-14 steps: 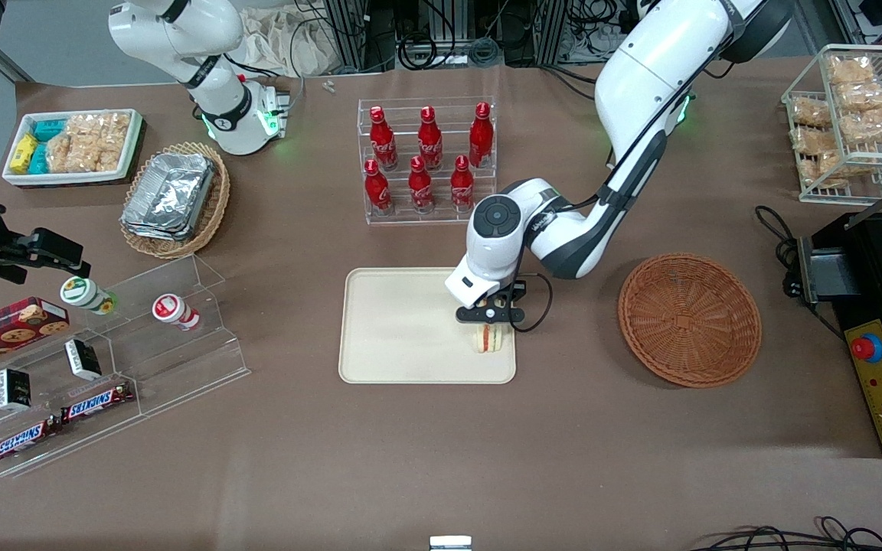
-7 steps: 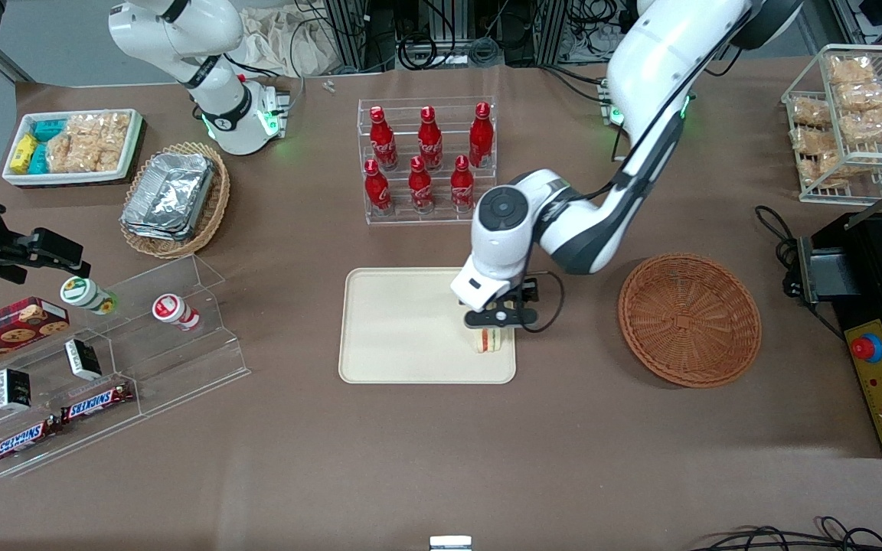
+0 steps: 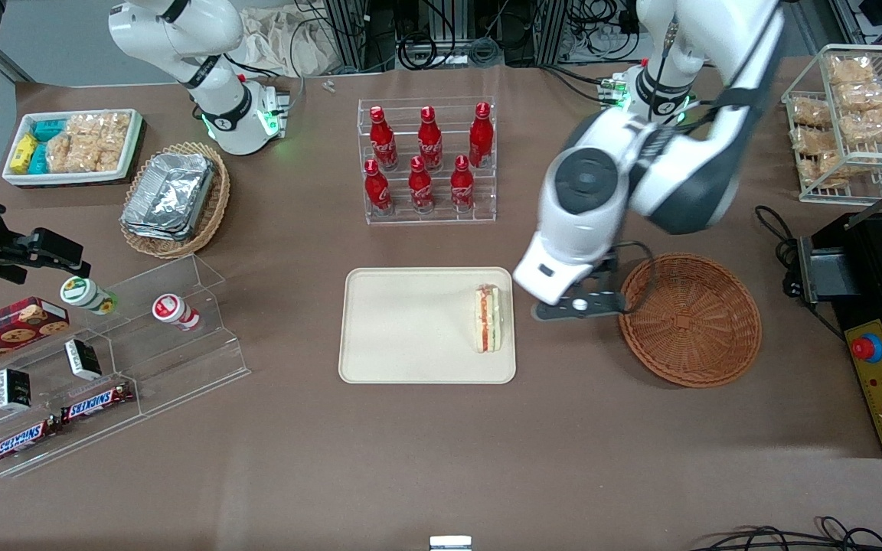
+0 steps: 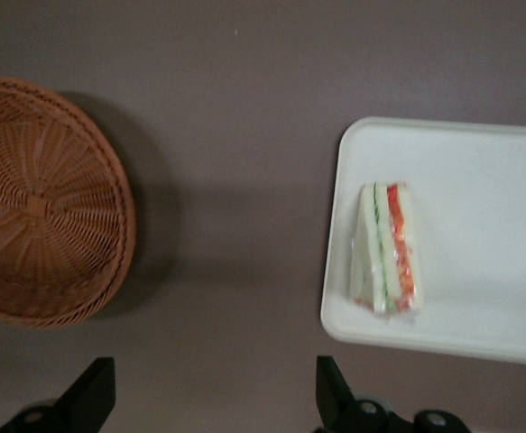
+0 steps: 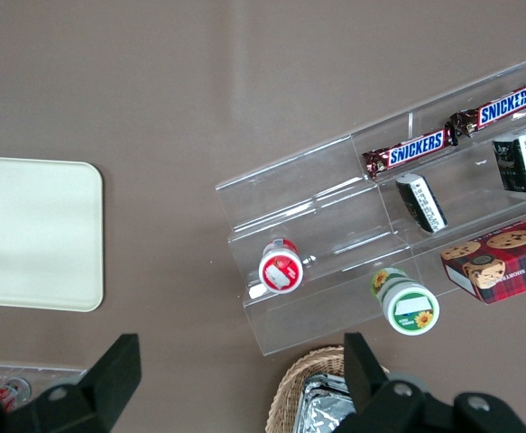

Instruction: Place sandwich from basket to tray

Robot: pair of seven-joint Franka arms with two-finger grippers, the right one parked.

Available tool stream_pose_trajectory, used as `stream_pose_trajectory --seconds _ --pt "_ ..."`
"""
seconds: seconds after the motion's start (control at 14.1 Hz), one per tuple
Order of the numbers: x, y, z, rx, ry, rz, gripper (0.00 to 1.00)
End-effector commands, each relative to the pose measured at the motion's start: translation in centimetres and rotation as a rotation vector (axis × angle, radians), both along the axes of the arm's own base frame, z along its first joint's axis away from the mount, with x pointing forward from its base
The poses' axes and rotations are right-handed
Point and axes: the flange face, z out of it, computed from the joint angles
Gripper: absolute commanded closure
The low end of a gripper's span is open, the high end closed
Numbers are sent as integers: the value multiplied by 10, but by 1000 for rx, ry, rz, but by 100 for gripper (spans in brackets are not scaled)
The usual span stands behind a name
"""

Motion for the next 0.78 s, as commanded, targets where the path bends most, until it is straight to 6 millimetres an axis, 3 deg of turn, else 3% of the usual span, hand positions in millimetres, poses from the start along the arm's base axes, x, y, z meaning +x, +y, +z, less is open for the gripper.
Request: stream_pose_trajectory --seconds 0.0,0.21,0.5,0.71 --pt "25 57 37 -65 64 -14 0" --pt "29 109 68 -64 44 0 0" --pt "24 190 91 -146 132 21 0" --pt "8 209 106 -132 116 14 0"
